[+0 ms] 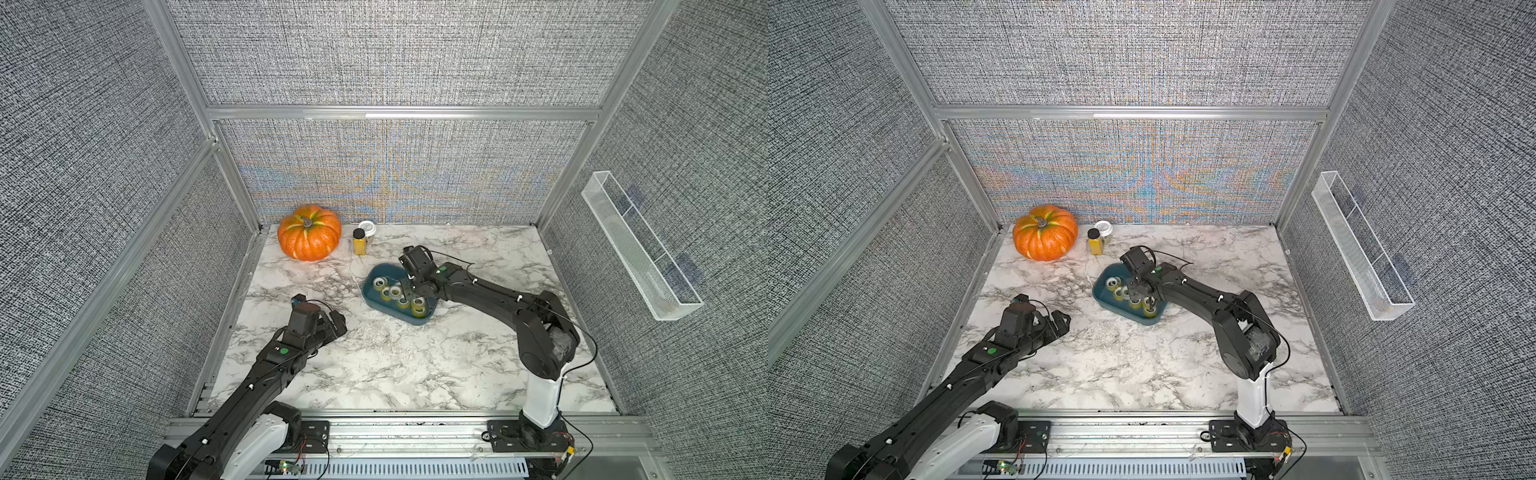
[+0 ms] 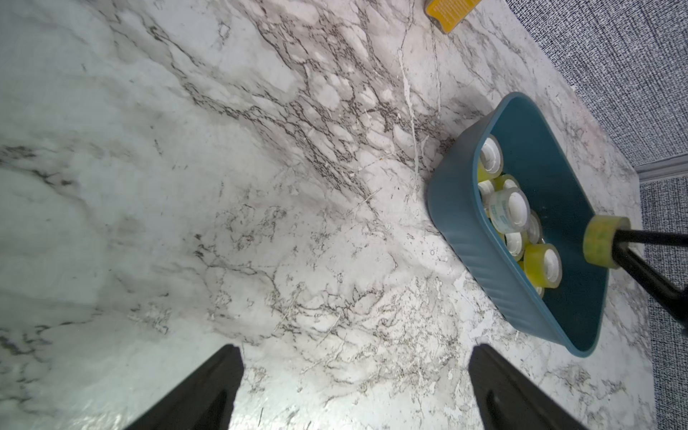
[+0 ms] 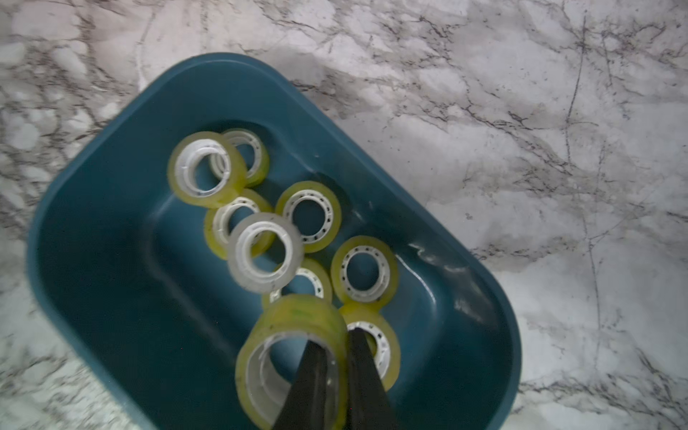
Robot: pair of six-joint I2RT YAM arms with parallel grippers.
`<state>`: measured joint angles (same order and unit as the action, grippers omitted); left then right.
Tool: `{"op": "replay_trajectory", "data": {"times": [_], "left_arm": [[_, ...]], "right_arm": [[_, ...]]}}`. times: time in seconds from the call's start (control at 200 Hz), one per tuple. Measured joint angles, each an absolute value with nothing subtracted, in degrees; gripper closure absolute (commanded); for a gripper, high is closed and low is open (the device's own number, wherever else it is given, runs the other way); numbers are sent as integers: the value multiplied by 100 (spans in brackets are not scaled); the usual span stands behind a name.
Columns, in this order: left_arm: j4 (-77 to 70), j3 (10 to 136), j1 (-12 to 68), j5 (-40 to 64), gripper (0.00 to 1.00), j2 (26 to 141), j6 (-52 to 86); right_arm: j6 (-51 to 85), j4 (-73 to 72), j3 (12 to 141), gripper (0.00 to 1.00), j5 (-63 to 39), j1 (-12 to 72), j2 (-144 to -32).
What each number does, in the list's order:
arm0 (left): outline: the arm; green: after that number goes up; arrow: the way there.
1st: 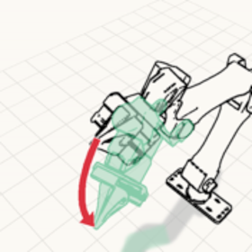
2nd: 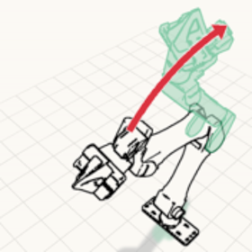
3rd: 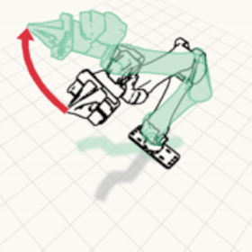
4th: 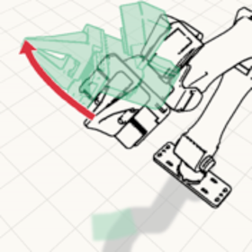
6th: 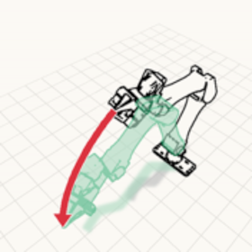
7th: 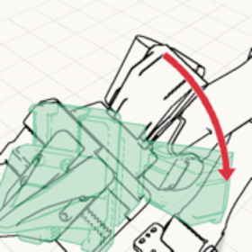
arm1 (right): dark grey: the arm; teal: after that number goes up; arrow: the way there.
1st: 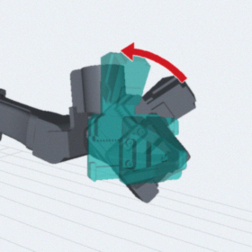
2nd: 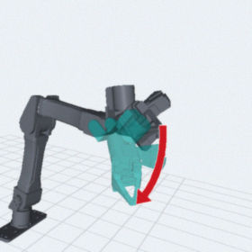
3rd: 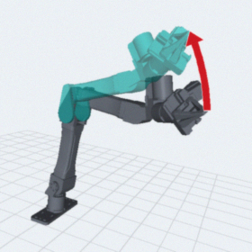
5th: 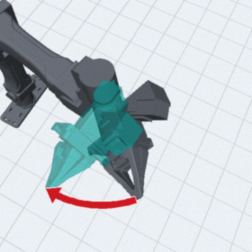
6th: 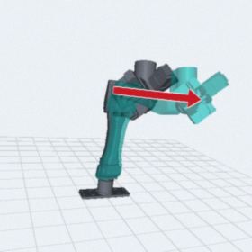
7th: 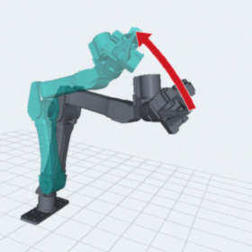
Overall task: Put the transparent tape into the storage box
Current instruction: Place the tape in the storage box.
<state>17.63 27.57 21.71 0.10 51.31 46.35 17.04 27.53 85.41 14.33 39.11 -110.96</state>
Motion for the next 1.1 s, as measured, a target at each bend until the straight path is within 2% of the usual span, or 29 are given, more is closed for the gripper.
{"op": "replay_trajectory", "data": {"times": [0.28, 0.315, 0.4, 0.455, 0.646, 0.796, 0.841, 1.096], "left_arm": [[1723, 2773, 2171, 8, 0, 5286, 4617], [1721, 2783, 2171, 8, 0, 5315, 4606], [1684, 2794, 2171, 8, 0, 5371, 4587], [1678, 2816, 2171, 5, 0, 5417, 4574], [1675, 2902, 2171, -36, 0, 5505, 4532], [1754, 3089, 2171, -283, 0, 5347, 4456], [1763, 3148, 2171, -366, 0, 5245, 4405], [1511, 3048, 2171, -1208, 1, 4423, 4219]], "right_arm": [[1378, 2668, 8941, 88, 1345, 3701, -11832], [1352, 2655, 8978, 82, 1334, 3691, -11904], [1319, 2635, 9063, 57, 1302, 3682, -12025], [1293, 2637, 9100, 45, 1299, 3680, -12077], [1253, 2644, 9015, 26, 1297, 3708, -11922], [1225, 2591, 8757, 9, 1509, 3719, -11212], [1210, 2539, 8613, 1, 1634, 3719, -10912], [1330, 1955, 7188, 1, 2622, 3697, -8851]]}}
